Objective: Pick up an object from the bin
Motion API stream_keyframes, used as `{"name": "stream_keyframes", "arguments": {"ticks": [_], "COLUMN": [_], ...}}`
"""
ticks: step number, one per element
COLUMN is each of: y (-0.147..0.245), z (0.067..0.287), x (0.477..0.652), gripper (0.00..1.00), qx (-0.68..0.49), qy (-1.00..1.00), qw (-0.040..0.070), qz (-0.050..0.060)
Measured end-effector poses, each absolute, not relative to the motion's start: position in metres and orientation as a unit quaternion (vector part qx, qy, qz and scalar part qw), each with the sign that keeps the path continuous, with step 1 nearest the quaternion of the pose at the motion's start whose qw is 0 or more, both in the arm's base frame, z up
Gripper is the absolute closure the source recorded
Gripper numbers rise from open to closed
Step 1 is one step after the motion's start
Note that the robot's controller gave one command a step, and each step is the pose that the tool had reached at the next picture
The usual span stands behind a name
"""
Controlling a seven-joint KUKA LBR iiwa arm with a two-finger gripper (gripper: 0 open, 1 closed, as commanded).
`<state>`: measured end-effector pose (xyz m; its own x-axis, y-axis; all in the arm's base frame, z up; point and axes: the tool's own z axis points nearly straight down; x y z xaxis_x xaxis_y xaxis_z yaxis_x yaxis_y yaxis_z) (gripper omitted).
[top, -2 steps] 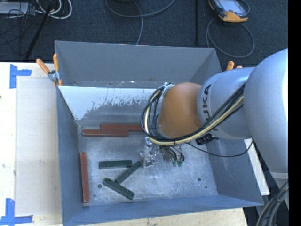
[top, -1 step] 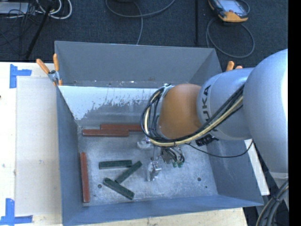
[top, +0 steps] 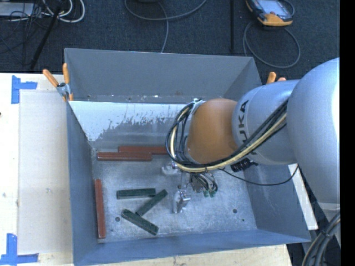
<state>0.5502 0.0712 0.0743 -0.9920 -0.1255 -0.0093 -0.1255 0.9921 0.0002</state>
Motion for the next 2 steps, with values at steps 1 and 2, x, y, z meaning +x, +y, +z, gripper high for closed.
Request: {"name": "stream_keyframes", "arguments": {"ticks": [1,2], "y": [0.1369,0.1369], "z": [0.0766,0.0745], "x": [0.5786,0.577], "gripper": [1.0,0.0], "qx": [-0.023,-0.024], "qy": [1.0,1.0], "qw": [0.007,0.005], "qz": [0.002,0.001]}}
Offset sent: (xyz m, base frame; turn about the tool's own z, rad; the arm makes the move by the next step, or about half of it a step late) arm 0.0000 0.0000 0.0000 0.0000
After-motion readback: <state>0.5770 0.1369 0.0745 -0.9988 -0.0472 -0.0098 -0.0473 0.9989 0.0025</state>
